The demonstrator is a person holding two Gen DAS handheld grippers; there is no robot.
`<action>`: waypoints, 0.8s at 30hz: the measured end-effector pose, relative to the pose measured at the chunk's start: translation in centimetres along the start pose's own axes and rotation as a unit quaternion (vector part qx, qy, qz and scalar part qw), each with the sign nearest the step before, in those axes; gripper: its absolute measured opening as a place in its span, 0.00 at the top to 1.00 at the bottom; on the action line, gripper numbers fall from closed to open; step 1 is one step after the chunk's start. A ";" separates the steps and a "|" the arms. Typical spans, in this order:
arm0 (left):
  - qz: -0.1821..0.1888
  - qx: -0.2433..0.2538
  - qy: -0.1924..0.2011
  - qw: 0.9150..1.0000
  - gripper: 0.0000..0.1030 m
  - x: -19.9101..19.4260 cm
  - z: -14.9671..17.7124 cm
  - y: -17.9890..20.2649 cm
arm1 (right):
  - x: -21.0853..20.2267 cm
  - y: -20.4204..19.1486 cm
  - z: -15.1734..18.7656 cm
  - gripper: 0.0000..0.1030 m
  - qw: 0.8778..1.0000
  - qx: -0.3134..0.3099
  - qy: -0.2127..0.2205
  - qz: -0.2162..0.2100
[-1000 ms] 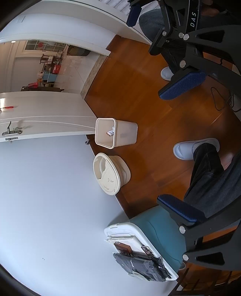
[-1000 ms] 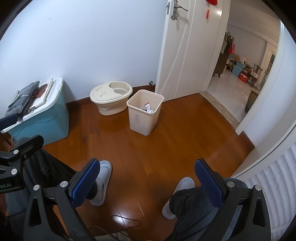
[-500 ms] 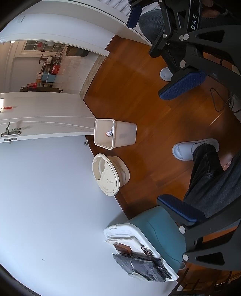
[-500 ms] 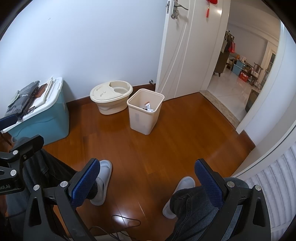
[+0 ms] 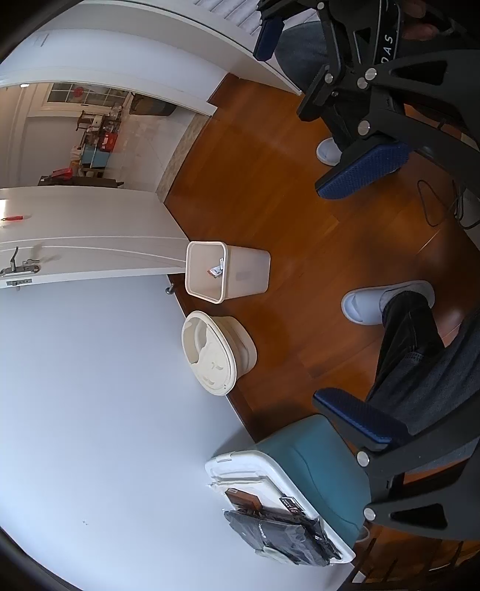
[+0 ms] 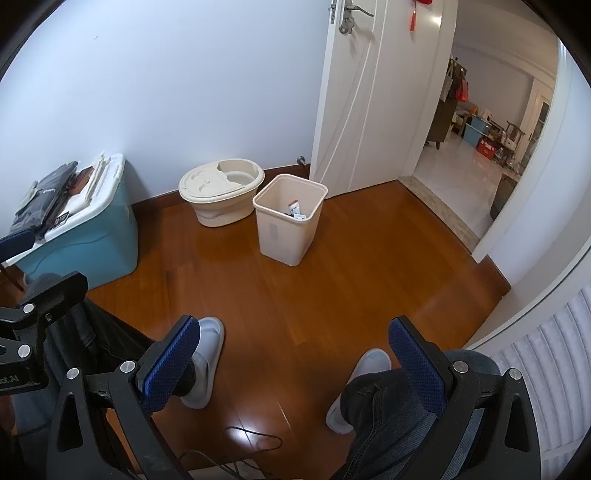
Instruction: Collect trash
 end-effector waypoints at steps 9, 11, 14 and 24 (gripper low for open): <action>0.000 -0.004 -0.006 1.000 0.00 0.1 0.0 0.0 | 0.1 -0.1 0.1 0.00 1.000 0.002 -0.002 0.000; 0.001 -0.003 -0.006 1.000 0.00 0.1 0.0 0.0 | 0.1 -0.2 0.1 0.00 1.000 0.003 -0.003 0.000; 0.001 -0.004 -0.008 1.000 0.00 0.1 0.1 0.0 | 0.2 -0.2 0.2 0.00 1.000 0.003 -0.003 0.001; 0.002 -0.005 -0.011 1.000 0.00 0.2 0.0 -0.1 | 0.4 -0.4 0.6 0.00 1.000 0.006 -0.006 0.001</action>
Point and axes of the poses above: each gripper's, at about its wrist camera, not at the fingertips, and x roughly the way its jaws point, y to its right, z to its underside, the point moved 2 cm from there along x, roughly the way its jaws point, and after that the axes turned 5 degrees about z, right-handed, at the moved point
